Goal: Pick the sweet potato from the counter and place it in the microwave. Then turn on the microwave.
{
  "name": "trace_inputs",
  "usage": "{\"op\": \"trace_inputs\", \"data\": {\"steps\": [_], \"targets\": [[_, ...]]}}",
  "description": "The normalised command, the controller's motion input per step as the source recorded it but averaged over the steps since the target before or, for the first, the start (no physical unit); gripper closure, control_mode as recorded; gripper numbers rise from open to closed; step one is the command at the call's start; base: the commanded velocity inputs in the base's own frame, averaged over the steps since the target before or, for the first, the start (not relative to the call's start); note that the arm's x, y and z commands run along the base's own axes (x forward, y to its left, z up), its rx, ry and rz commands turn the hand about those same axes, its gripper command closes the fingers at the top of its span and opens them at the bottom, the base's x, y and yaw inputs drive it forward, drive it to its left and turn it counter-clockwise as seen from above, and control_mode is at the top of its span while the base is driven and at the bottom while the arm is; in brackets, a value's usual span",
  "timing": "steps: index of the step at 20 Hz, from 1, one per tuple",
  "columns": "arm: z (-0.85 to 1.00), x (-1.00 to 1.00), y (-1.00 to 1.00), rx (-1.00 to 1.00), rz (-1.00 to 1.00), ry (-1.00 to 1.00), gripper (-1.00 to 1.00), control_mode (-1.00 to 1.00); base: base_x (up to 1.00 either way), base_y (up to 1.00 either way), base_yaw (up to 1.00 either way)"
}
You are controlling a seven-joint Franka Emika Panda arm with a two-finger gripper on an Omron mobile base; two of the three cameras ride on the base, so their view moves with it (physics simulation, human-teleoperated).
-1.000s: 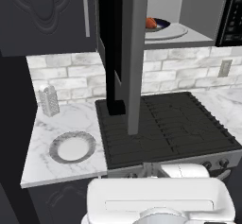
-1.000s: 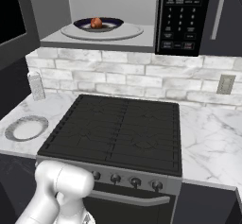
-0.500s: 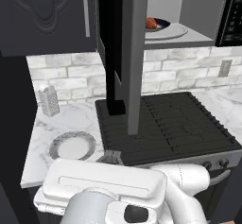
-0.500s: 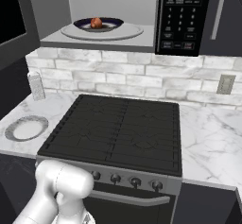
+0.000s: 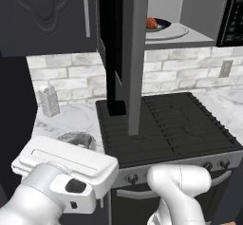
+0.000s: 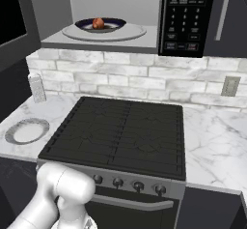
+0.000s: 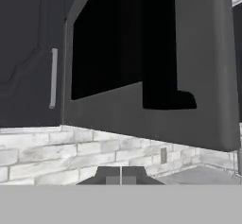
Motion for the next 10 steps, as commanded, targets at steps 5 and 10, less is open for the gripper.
{"op": "trace_inputs", "data": {"steps": [5,10], "targets": [[0.00,0.68,0.30,-0.04,-0.17,-0.10,1.00,-1.00,0.00,0.00,0.00],[0.00,0.75,0.15,-0.08,-0.19,-0.10,1.00,-1.00,0.00,0.00,0.00]]}}
